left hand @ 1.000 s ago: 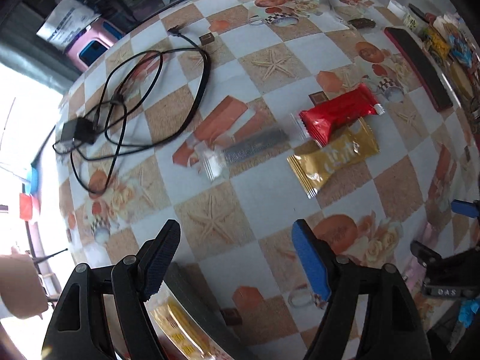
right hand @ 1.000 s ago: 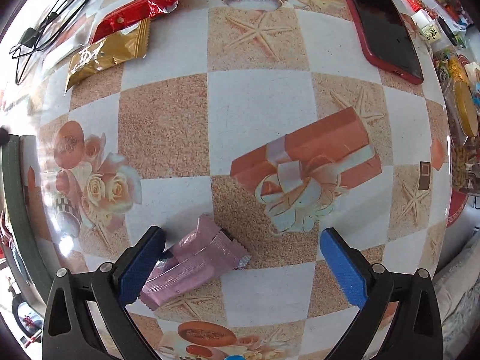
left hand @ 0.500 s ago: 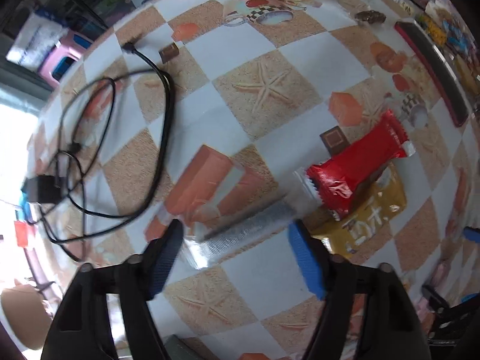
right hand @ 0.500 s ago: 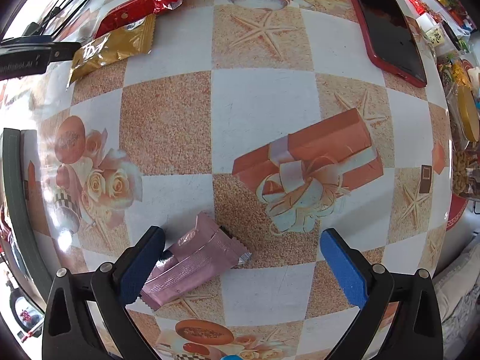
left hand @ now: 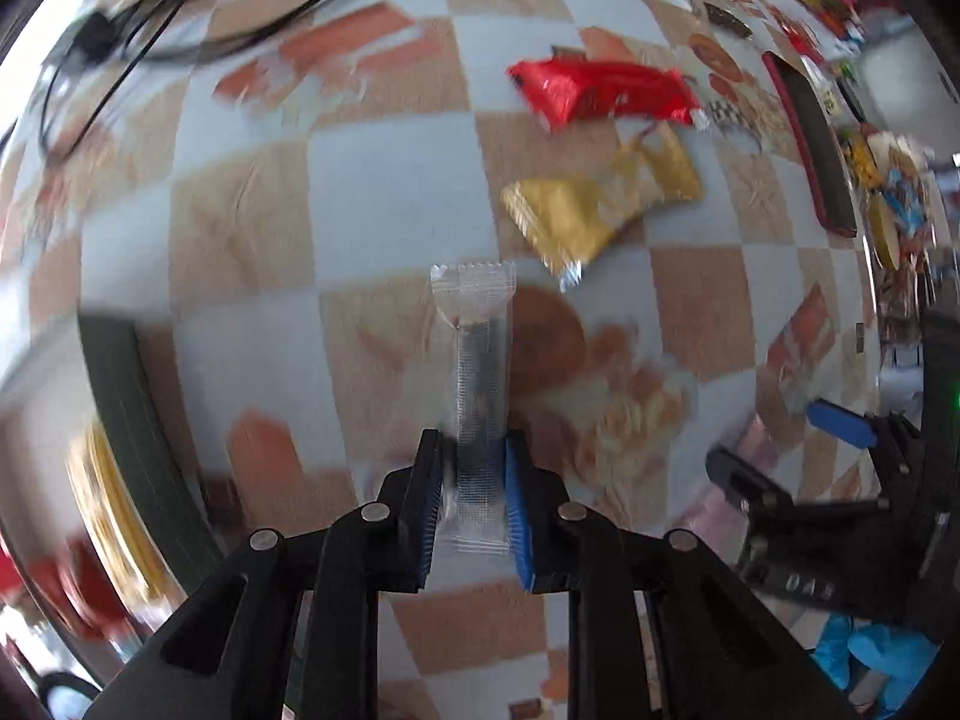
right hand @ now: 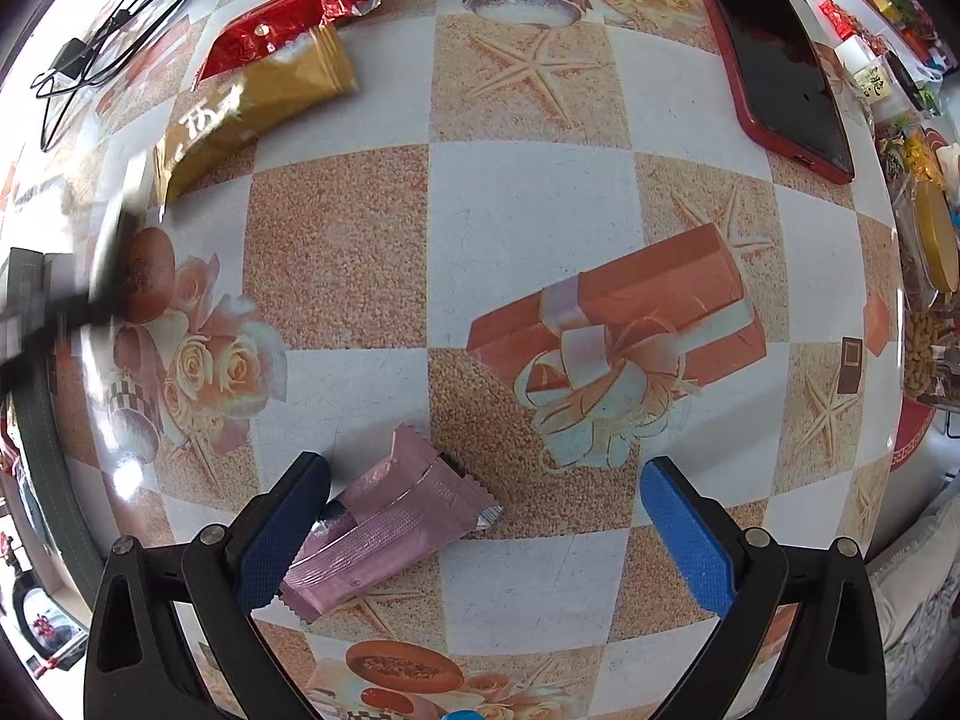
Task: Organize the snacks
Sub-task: 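Grasp the clear-wrapped bar with the left tool while the right tool grasps the pink bar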
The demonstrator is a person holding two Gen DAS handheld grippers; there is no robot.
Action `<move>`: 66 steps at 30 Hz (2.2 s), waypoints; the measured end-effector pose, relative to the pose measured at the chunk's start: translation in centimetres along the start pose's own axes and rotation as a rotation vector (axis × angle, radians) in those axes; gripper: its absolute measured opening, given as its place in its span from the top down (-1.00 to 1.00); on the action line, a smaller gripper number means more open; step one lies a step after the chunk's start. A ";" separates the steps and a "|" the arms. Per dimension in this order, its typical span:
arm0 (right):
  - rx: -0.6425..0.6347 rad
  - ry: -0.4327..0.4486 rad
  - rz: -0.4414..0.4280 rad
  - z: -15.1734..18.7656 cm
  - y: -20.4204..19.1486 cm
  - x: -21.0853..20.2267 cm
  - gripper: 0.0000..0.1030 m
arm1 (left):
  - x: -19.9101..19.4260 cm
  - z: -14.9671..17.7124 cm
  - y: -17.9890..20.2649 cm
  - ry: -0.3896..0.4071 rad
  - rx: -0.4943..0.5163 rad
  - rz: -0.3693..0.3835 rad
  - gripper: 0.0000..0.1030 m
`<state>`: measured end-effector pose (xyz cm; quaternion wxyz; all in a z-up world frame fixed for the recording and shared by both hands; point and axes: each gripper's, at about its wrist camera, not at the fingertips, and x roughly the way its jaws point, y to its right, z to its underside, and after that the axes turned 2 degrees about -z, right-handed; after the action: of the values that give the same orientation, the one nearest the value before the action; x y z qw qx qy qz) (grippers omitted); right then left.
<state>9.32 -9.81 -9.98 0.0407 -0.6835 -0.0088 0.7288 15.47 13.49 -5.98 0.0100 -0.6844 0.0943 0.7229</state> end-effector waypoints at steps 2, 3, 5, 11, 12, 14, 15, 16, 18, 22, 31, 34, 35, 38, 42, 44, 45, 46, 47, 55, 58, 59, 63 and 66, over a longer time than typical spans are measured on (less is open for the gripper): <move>-0.005 0.001 0.000 0.0 -0.1 -0.1 -1.00 | -0.1 1.1 -0.7 -0.002 -0.044 -0.014 -0.11; -0.007 0.000 0.000 0.0 -0.1 -0.1 -1.00 | -0.3 1.4 -1.0 0.006 -0.059 -0.028 -0.41; -0.008 -0.010 0.000 -0.1 -0.2 0.0 -1.00 | -0.8 1.8 -1.9 0.037 -0.080 -0.053 -0.52; 0.114 -0.074 -0.040 -0.3 0.3 -0.1 -1.00 | -0.5 1.0 -3.5 0.022 -0.074 -0.077 -0.53; 0.141 -0.081 -0.070 -0.1 0.1 -0.1 -1.00 | -0.3 0.4 -3.9 0.013 -0.072 -0.077 -0.53; 0.151 -0.102 -0.088 0.2 -0.5 0.2 -1.00 | 0.5 -0.3 -3.2 -0.002 -0.058 -0.080 -0.53; 0.143 -0.111 -0.082 0.3 -0.9 0.3 -1.00 | 0.7 -0.2 -2.3 -0.004 -0.045 -0.092 -0.53; 0.121 -0.119 -0.055 0.5 -1.4 0.5 -1.00 | 1.0 -0.2 -2.1 -0.006 -0.035 -0.101 -0.53; 0.091 -0.125 -0.020 0.9 -1.6 0.7 -1.00 | 1.2 -0.3 -1.3 -0.002 -0.013 -0.129 -0.55; 0.087 -0.123 -0.012 1.7 0.4 0.7 -1.00 | 1.4 -0.3 0.1 0.002 0.015 -0.145 -0.61; 0.091 -0.133 -0.014 1.7 2.4 0.8 -1.00 | 2.6 0.9 2.8 -0.018 0.064 -0.159 -1.00; 0.087 -0.113 -0.013 1.9 2.4 0.7 -1.00 | 2.8 1.2 3.1 -0.016 0.071 -0.159 -1.00; 0.083 -0.102 -0.012 2.3 2.5 0.6 -1.00 | 2.7 1.2 2.9 -0.014 0.074 -0.160 -1.00; 0.064 -0.064 -0.007 4.4 1.9 -0.3 -1.00 | 2.6 1.1 3.1 -0.009 0.082 -0.160 -1.00; 0.057 -0.053 -0.005 5.4 1.4 -0.5 -1.00 | 2.6 1.2 3.2 -0.007 0.083 -0.161 -1.00; 0.056 -0.076 -0.006 5.2 1.4 -0.3 -1.00 | 2.6 1.2 3.0 -0.007 0.083 -0.162 -1.00; 0.054 -0.088 -0.006 4.7 1.4 0.0 -1.00 | 2.6 1.2 3.0 -0.006 0.083 -0.162 -1.00; 0.051 -0.101 -0.007 4.3 1.4 0.2 -1.00 | 2.7 1.1 3.0 -0.006 0.083 -0.162 -1.00; 0.042 -0.101 -0.006 4.3 1.2 0.1 -1.00 | 2.9 0.9 3.0 -0.006 0.082 -0.162 -1.00; -0.068 -0.083 0.007 4.2 -0.9 -0.1 -1.00 | 2.4 1.3 3.1 0.006 0.081 -0.162 -1.00; -0.068 -0.081 0.007 4.2 -1.0 -0.1 -1.00 | 2.4 1.4 3.0 0.008 0.082 -0.161 -1.00; -0.067 -0.080 0.008 4.2 -1.1 -0.1 -1.00 | 2.3 1.4 3.1 0.012 0.083 -0.161 -1.00; -0.072 -0.084 0.008 4.2 -1.2 -0.2 -1.00 | 2.3 1.5 3.0 0.027 0.078 -0.161 -1.00; -0.083 -0.090 0.009 3.4 -1.2 0.0 -1.00 | 2.3 1.4 3.0 0.014 0.073 -0.161 -1.00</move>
<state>5.96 -8.49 -9.68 0.0084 -0.6512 -0.0378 0.7579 13.54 10.48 -7.83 0.0926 -0.6939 0.0653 0.7111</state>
